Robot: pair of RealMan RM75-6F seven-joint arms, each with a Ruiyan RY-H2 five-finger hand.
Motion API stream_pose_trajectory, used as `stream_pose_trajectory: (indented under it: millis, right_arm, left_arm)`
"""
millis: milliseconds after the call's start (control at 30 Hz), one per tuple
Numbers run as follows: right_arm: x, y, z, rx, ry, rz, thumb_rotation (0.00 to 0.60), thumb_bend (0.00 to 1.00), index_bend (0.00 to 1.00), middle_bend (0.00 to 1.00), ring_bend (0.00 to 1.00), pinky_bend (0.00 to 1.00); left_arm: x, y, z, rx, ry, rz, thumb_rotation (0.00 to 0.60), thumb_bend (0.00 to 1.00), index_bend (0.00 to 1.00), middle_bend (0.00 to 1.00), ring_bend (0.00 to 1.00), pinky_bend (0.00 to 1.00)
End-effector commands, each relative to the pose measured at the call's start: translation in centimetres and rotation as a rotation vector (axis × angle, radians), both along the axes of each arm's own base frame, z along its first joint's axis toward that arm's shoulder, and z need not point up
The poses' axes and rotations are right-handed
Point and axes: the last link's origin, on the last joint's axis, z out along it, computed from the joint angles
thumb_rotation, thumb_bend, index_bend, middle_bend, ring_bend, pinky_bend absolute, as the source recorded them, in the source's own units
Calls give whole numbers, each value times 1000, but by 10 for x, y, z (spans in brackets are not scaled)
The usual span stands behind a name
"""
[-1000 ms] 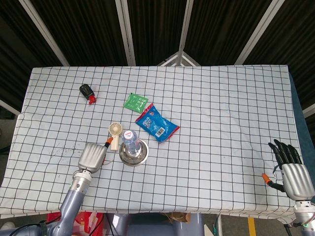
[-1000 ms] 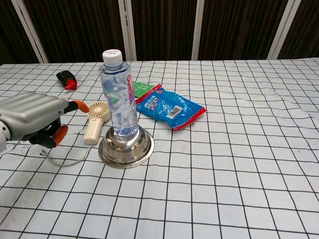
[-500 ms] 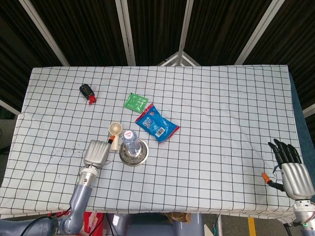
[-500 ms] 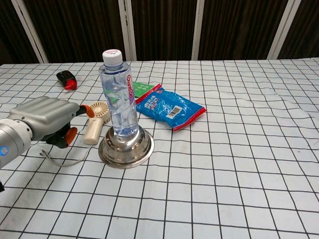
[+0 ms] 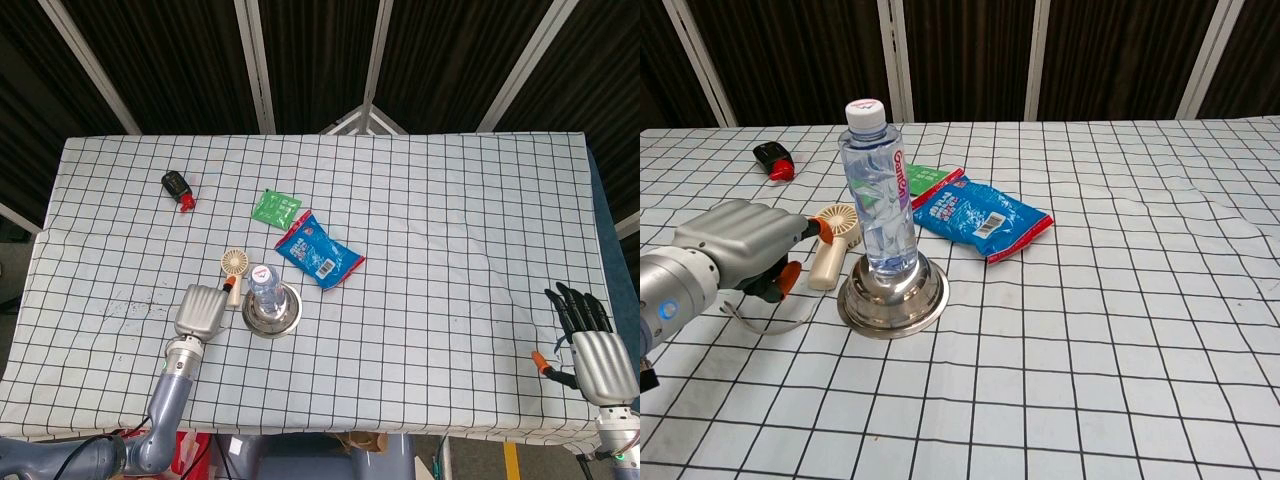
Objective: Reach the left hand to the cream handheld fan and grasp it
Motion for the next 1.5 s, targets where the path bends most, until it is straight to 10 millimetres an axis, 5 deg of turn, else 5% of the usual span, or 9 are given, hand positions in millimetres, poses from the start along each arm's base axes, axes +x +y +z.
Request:
stream_pose_trajectory:
  millis: [33,1500]
  right_arm:
    - [0,0,0,0,0,0,600,279,98,0,0,0]
    - [0,0,0,-1,1,-1,600,279,98,0,0,0]
  left_arm:
    - [0,0,-1,2,-2,1,600,867,207,918,802,835]
    - [-10,0,-4,9,-10,8,600,862,197,878,761,835]
